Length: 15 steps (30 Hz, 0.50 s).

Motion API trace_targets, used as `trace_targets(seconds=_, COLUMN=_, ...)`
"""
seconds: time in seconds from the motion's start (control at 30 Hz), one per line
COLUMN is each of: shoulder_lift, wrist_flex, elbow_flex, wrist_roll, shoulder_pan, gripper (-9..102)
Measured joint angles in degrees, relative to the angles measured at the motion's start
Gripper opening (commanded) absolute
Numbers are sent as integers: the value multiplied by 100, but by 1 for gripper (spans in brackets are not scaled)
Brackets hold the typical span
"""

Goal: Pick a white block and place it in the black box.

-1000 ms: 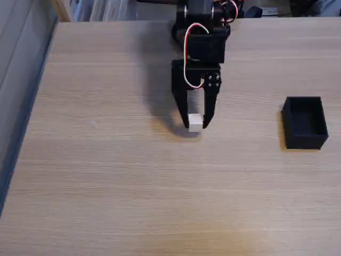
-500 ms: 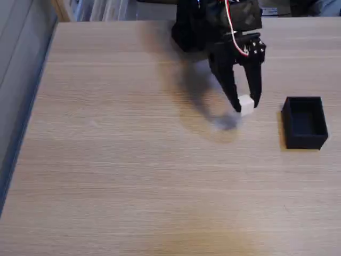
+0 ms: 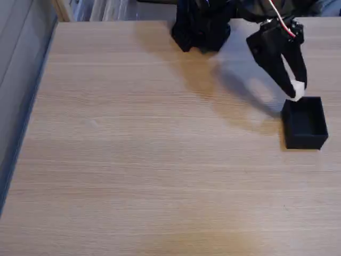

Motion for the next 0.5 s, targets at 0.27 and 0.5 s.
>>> trace_targets(seconds=0.27, shoulder_lift=-1283, wrist_flex=-765, elbow_flex=-554, wrist_roll=0, shoulder_pan=-272, gripper=0)
trace_targets(seconds=0.5, shoulder_lift=-1925, wrist_flex=-1204, elbow_flex=-677, wrist_roll=26, shoulder_pan=-255, gripper=0)
